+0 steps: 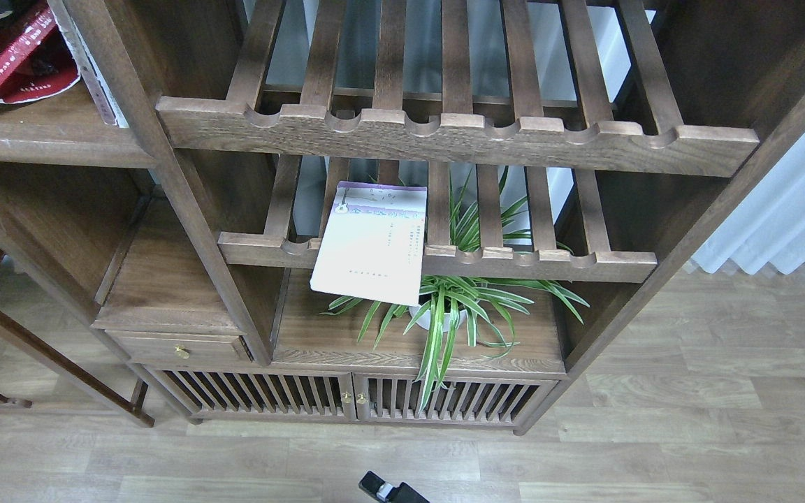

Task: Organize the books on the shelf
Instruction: 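Set the book upright in the compartment and withdraw the left gripper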

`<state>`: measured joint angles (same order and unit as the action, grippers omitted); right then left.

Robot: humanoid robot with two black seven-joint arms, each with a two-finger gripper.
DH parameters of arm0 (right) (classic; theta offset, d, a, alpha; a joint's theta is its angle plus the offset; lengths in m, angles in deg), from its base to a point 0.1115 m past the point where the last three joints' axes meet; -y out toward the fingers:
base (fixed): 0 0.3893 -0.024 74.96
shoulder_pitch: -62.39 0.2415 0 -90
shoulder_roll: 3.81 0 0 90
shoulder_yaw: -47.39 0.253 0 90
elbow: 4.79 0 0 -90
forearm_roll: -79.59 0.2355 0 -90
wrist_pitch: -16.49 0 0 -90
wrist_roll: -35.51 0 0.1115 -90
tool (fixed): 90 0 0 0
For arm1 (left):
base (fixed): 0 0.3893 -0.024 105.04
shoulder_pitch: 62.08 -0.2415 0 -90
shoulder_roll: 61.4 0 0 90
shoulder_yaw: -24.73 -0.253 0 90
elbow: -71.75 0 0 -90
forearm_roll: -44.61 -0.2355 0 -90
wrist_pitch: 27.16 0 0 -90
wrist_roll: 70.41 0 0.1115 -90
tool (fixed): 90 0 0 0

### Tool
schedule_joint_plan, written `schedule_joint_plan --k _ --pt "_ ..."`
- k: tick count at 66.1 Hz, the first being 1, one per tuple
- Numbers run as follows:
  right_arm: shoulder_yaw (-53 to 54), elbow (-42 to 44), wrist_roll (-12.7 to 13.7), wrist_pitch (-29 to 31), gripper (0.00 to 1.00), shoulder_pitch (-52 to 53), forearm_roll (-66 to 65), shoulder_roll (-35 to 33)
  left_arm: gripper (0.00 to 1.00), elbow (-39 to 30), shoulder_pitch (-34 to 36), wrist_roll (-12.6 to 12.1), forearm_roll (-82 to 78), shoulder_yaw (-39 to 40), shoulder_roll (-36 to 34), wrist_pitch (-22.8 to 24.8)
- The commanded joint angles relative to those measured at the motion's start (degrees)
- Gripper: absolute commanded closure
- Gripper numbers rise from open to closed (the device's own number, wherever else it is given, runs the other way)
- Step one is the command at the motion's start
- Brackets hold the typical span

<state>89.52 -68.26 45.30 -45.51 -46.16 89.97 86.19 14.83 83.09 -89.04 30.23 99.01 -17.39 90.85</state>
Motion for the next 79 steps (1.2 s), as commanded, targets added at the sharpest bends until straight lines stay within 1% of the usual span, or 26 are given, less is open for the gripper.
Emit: schedule_joint_plan --k 1,13,28,33,39,44,45,47,53,55,58,74,79 --pt "0.1 0.0 0.0 0.0 0.01 0.0 0.0 0.0 0.94 4.2 4.4 0.0 0.0 -3.6 1.9 0.0" --pt "0.1 0.0 0.0 0.0 0.01 0.0 0.1 0.0 0.94 8.5 8.8 0.0 -0.1 -6.6 4.9 0.0" --pt "0.2 -0.1 -0.1 0.0 0.01 0.0 0.1 0.0 0.93 11.0 10.1 0.1 -0.1 -8.0 6.9 0.0" --pt "0.2 -0.1 -0.1 0.0 0.01 0.0 0.1 0.0 0.91 11.4 10.1 0.1 -0.1 -8.5 6.9 0.0" --pt "0.2 -0.1 -0.2 0.0 0.01 0.0 0.1 0.0 0.83 11.5 9.8 0.1 -0.1 -8.6 7.3 0.0" --pt "0.2 -0.1 -0.2 0.0 0.01 0.0 0.1 0.0 0.69 11.5 9.5 0.2 -0.1 -8.8 7.4 0.0" --pt "0.2 -0.1 -0.2 0.0 0.01 0.0 0.1 0.0 0.63 11.5 9.3 0.3 -0.1 -8.7 7.4 0.0" --pt "0.2 -0.1 -0.2 0.0 0.01 0.0 0.1 0.0 0.57 11.5 9.3 0.4 0.0 -8.8 7.4 0.0" --pt "0.2 -0.1 -0.2 0.0 0.01 0.0 0.1 0.0 0.52 11.7 8.8 0.9 0.7 -8.5 7.5 0.0" --pt "0.2 -0.1 -0.2 0.0 0.01 0.0 0.1 0.0 0.47 11.7 8.5 0.9 0.9 -8.5 7.4 0.0" --pt "0.3 -0.1 -0.2 0.0 0.01 0.0 0.1 0.0 0.43 11.7 8.3 0.9 1.5 -8.4 7.4 0.0" --pt "0.3 -0.2 -0.3 0.0 0.01 0.0 0.3 0.0 0.37 11.0 6.8 1.0 3.4 -7.4 6.6 0.0" --pt "0.3 -0.2 -0.4 0.0 0.01 0.0 0.4 0.0 0.37 9.5 5.0 1.0 6.4 -5.9 5.7 0.0"
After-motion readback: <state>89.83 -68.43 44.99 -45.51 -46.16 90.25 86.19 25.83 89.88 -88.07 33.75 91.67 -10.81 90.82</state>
